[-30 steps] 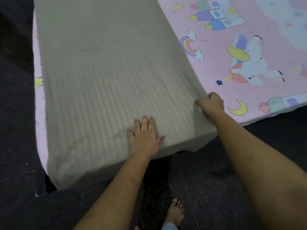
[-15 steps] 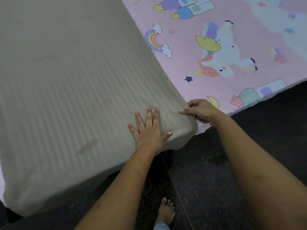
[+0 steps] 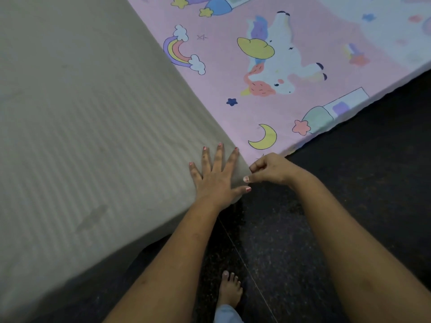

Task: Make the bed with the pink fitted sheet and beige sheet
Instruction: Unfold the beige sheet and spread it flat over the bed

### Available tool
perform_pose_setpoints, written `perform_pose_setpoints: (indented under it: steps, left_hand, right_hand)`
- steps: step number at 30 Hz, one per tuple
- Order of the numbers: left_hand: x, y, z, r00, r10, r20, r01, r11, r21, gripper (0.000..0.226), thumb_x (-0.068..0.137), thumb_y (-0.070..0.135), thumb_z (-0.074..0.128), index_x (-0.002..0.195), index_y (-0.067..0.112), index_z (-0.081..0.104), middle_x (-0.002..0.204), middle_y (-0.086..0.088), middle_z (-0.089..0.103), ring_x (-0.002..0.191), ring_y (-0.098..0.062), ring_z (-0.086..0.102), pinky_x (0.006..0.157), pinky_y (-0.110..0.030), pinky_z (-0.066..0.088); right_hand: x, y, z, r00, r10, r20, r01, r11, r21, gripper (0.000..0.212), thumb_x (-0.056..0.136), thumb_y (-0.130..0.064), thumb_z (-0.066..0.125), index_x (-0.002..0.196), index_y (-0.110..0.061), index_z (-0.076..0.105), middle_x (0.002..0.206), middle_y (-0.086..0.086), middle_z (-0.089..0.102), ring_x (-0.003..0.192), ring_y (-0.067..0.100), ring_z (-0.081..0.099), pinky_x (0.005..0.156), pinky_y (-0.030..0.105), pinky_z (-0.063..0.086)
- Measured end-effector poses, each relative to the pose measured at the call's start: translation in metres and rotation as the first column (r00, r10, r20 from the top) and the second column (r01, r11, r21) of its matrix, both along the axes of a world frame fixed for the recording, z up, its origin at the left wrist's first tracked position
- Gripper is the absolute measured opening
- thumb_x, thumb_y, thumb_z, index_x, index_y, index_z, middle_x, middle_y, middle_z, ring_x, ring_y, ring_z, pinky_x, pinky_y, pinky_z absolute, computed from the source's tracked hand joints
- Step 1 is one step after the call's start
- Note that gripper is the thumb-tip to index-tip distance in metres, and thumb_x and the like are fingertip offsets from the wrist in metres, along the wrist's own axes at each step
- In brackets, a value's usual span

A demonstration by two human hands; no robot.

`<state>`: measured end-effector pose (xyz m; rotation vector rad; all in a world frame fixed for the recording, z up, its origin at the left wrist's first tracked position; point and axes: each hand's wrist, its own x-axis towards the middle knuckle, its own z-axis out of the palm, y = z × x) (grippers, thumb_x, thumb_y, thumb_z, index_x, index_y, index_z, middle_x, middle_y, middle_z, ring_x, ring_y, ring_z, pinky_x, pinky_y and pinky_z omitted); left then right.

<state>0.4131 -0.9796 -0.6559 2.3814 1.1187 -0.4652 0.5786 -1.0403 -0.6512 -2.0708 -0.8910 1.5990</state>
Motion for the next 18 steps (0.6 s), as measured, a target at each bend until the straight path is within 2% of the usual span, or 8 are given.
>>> perform_pose_setpoints:
  steps: [1,4,9,11,13,14,16,18]
  left_hand:
    - [0.001,-0.002,-0.001,1.0,-0.018,-0.005,0.019,1.0,0.008,0.097,0.079,0.07,0.05,0.145,0.044,-0.016,0.154,0.006,-0.029,0.139,-0.031,-0.031,0.107,-0.063,-0.013]
    - [0.001,-0.006,-0.001,0.999,-0.047,0.004,0.047,0.999,0.02,0.103,0.077,0.067,0.056,0.145,0.043,-0.017,0.154,0.005,-0.03,0.14,-0.029,-0.031,0.107,-0.062,-0.013]
    - [-0.006,-0.015,0.005,0.992,-0.121,0.022,0.12,0.993,0.007,0.105,0.078,0.058,0.063,0.148,0.037,-0.012,0.155,0.006,-0.025,0.142,-0.023,-0.026,0.111,-0.055,-0.013]
    - [-0.012,-0.018,0.008,0.988,-0.115,0.106,0.12,0.992,-0.048,0.097,0.082,0.05,0.064,0.15,0.036,-0.005,0.158,0.008,-0.015,0.145,-0.018,-0.018,0.113,-0.05,-0.011]
    - [-0.021,-0.017,0.012,0.941,0.015,0.339,0.039,0.988,-0.151,0.08,0.087,0.034,0.063,0.15,0.031,0.013,0.159,0.008,0.009,0.147,-0.014,0.001,0.118,-0.042,-0.003]
    - [-0.027,-0.014,0.014,0.877,0.123,0.464,-0.035,0.981,-0.192,0.069,0.09,0.024,0.061,0.148,0.026,0.025,0.156,0.006,0.023,0.146,-0.014,0.013,0.118,-0.034,0.004]
    - [-0.051,-0.007,0.015,0.732,0.306,0.609,-0.244,0.952,-0.186,0.051,0.091,0.014,0.056,0.14,0.015,0.043,0.146,-0.002,0.042,0.139,-0.018,0.032,0.115,-0.024,0.015]
    - [-0.087,0.002,0.006,0.667,0.397,0.631,-0.441,0.892,-0.095,0.046,0.089,0.014,0.05,0.134,0.005,0.05,0.139,-0.01,0.05,0.133,-0.025,0.04,0.114,-0.028,0.022]
  right_hand:
    - [-0.004,-0.003,-0.003,0.999,-0.032,-0.02,0.033,0.999,0.023,0.023,0.076,-0.02,0.079,0.087,-0.001,0.072,0.073,0.006,0.063,0.066,0.01,0.053,0.062,0.02,0.043]
    - [-0.015,-0.012,-0.007,0.995,-0.011,-0.102,0.009,1.0,-0.016,0.012,0.085,-0.019,0.071,0.088,-0.008,0.069,0.067,0.004,0.055,0.059,0.011,0.046,0.049,0.017,0.035]
    - [-0.013,-0.03,-0.02,0.999,0.035,0.014,-0.033,0.995,-0.097,0.018,0.09,-0.021,0.064,0.078,-0.008,0.061,0.062,0.002,0.054,0.054,0.017,0.049,0.052,0.025,0.045]
    - [-0.005,-0.036,-0.017,0.975,0.154,0.163,-0.111,0.963,-0.246,0.016,0.092,-0.029,0.062,0.082,-0.015,0.062,0.072,0.002,0.06,0.062,0.018,0.058,0.064,0.03,0.051]
    - [-0.006,-0.04,-0.007,0.864,0.216,0.455,-0.055,0.938,-0.342,0.016,0.094,-0.036,0.056,0.093,-0.022,0.064,0.092,0.004,0.065,0.08,0.023,0.063,0.074,0.032,0.051]
    - [-0.011,-0.037,0.0,0.801,0.136,0.583,0.035,0.962,-0.272,0.018,0.095,-0.036,0.052,0.098,-0.022,0.063,0.099,0.006,0.065,0.085,0.026,0.061,0.073,0.032,0.048]
    - [-0.031,-0.024,0.013,0.678,-0.133,0.723,0.158,0.987,0.034,0.021,0.098,-0.032,0.046,0.101,-0.017,0.061,0.1,0.009,0.064,0.086,0.031,0.058,0.067,0.032,0.043]
    - [-0.063,-0.004,0.018,0.602,-0.312,0.735,0.098,0.943,0.319,0.019,0.095,-0.024,0.047,0.102,-0.014,0.061,0.1,0.009,0.064,0.09,0.033,0.058,0.069,0.035,0.043]
